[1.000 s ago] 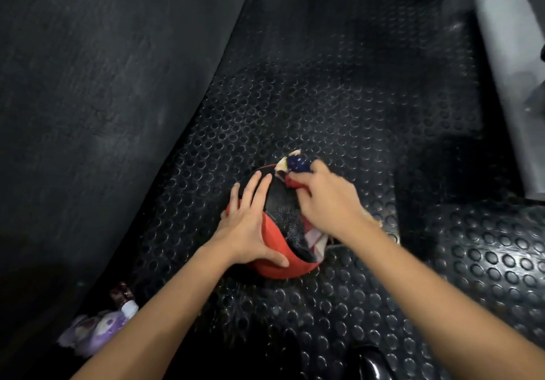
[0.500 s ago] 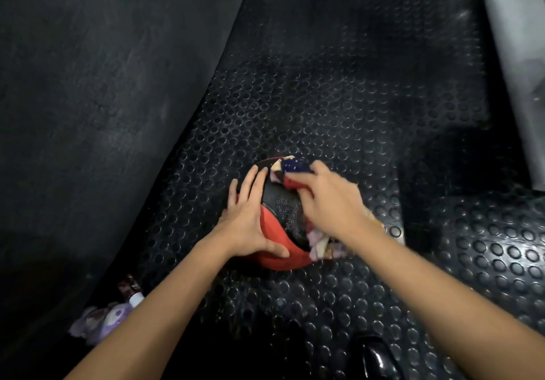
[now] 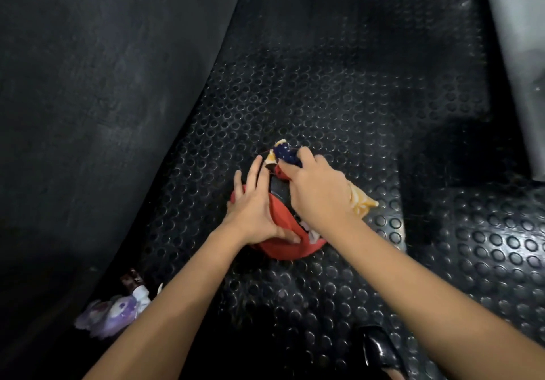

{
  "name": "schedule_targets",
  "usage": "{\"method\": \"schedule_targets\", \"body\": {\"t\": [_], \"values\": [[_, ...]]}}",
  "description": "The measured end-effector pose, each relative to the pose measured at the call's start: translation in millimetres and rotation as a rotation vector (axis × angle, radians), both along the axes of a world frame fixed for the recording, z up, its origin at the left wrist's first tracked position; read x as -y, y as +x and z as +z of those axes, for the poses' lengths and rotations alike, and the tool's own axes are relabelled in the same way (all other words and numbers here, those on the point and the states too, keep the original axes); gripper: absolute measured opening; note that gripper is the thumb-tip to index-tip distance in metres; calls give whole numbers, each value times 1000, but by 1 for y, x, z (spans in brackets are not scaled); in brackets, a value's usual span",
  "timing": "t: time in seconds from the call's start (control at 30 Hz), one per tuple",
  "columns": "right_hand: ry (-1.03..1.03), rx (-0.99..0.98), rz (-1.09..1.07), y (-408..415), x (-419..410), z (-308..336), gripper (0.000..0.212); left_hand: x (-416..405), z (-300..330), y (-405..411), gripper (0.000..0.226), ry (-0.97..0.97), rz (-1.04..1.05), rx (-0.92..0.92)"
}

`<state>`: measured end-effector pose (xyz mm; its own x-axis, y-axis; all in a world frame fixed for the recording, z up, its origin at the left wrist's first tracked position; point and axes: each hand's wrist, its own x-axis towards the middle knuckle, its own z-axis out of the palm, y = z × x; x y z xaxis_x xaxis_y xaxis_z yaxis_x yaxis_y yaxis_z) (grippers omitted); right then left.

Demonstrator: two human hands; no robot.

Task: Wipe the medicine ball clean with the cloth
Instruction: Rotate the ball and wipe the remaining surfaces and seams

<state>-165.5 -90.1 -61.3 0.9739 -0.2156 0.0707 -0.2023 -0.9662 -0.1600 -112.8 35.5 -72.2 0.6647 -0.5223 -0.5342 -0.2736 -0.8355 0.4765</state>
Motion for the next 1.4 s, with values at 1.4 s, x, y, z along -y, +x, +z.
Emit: {"method": "schedule_targets", "body": {"t": [1.4], "values": [[35,-37,-34,4,0,-8,47,-34,-15,7,155,-154,170,-77]]}}
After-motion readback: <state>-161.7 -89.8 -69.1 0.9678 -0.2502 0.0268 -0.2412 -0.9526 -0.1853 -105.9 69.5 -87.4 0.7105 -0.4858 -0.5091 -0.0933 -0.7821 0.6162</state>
